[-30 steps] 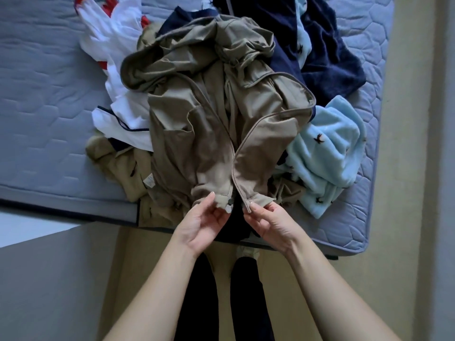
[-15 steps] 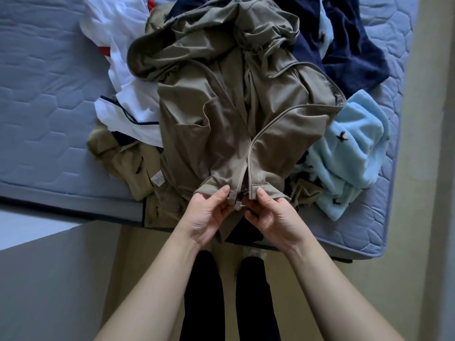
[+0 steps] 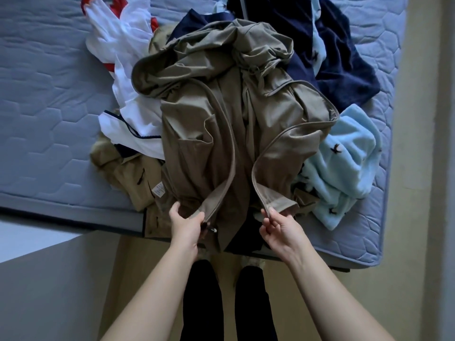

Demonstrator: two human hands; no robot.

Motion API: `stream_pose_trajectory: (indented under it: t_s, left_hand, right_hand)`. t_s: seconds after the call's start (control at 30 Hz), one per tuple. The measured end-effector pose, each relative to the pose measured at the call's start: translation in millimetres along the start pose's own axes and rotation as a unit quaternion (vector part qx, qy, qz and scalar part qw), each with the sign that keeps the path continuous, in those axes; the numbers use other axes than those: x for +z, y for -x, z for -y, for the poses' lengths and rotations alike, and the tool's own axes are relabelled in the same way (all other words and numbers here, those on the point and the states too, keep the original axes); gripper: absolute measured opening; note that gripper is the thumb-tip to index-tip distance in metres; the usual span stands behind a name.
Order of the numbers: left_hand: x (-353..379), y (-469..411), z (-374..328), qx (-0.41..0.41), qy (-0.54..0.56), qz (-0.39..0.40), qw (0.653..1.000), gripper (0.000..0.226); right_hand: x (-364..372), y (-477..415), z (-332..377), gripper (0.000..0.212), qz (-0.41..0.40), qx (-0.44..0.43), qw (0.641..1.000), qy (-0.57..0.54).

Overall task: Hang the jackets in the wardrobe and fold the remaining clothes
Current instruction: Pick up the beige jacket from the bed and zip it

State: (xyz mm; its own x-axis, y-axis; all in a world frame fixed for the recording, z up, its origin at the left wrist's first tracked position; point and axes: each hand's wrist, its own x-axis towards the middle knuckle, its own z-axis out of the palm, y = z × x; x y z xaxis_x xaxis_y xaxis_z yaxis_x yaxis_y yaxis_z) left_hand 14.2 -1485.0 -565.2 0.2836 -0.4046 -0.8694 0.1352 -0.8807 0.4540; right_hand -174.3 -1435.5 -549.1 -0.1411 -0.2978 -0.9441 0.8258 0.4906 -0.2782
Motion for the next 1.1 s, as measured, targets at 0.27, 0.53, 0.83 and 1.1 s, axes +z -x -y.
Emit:
stream_pose_trajectory:
  t_s: [0.27, 0.53, 0.83, 1.1]
  left_hand:
    - [-12.8, 4.0, -2.7, 0.198, -0.468, 0.126, 0.852, 0.045]
    - [-18.3, -1.5, -7.6, 0.129, -0.257, 0.116, 0.951, 0.022]
    - [-50.0, 0.6, -9.2, -0.13, 0.257, 0.144, 0.947, 0.028]
    - [-42.1, -2.1, -8.7, -0.016, -0.206, 0.036, 0.978, 0.019]
  right_hand:
    - [-7.6, 1.9, 2.0, 0.068, -0.035, -0.117, 0.992, 0.019]
    - [-3.1, 4.8, 7.6, 0.025, 0.022, -0.069, 0.996, 0.047]
    - [-6.2, 7.2, 0.1, 0.021, 0.024, -0.01, 0.999, -0.024]
    - [-11.5, 3.0, -1.7, 0.025, -0.025, 0.0, 0.994, 0.104]
